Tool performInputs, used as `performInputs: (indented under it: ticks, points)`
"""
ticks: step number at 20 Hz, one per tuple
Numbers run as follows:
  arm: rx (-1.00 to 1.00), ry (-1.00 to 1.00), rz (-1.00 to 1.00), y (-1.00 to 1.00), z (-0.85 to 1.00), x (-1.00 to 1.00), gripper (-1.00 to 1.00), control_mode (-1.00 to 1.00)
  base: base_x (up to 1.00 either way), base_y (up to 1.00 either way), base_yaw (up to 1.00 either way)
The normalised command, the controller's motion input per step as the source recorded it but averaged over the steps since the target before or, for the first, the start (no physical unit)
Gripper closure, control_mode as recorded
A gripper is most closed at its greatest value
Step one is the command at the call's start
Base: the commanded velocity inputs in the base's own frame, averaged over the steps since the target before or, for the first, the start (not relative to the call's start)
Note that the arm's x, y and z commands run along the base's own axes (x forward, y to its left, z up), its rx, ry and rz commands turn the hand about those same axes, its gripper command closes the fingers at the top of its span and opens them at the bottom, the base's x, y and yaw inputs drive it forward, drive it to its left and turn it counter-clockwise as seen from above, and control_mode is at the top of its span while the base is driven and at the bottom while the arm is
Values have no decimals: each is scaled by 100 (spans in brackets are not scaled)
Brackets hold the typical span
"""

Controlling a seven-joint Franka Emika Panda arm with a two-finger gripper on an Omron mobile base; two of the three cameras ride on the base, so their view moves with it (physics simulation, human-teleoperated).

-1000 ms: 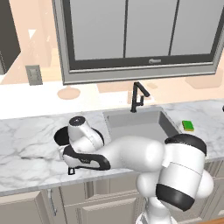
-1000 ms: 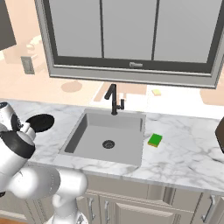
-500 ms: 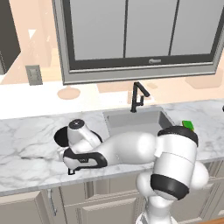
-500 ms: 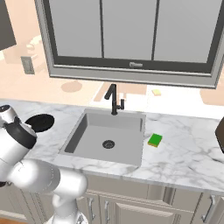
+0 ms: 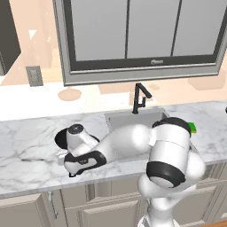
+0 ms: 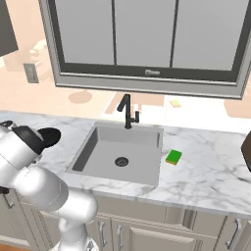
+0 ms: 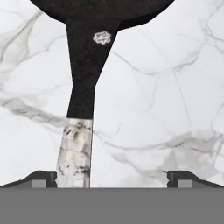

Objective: Pick the pan and sponge and place them into the sink. Then turn on the water.

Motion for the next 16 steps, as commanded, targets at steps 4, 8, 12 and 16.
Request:
performInputs:
  ticks: [4, 8, 12, 16]
  points:
    - [0, 0, 0, 16, -12, 10, -100, -100, 0, 0, 0]
    - [0, 0, 0, 15, -15, 10, -100, -100, 0, 0, 0]
    - [0, 0, 0, 15, -24, 12, 100, -100, 0, 0, 0]
    - [-2, 0, 0, 12, -31, 11, 100, -100, 0, 0, 0]
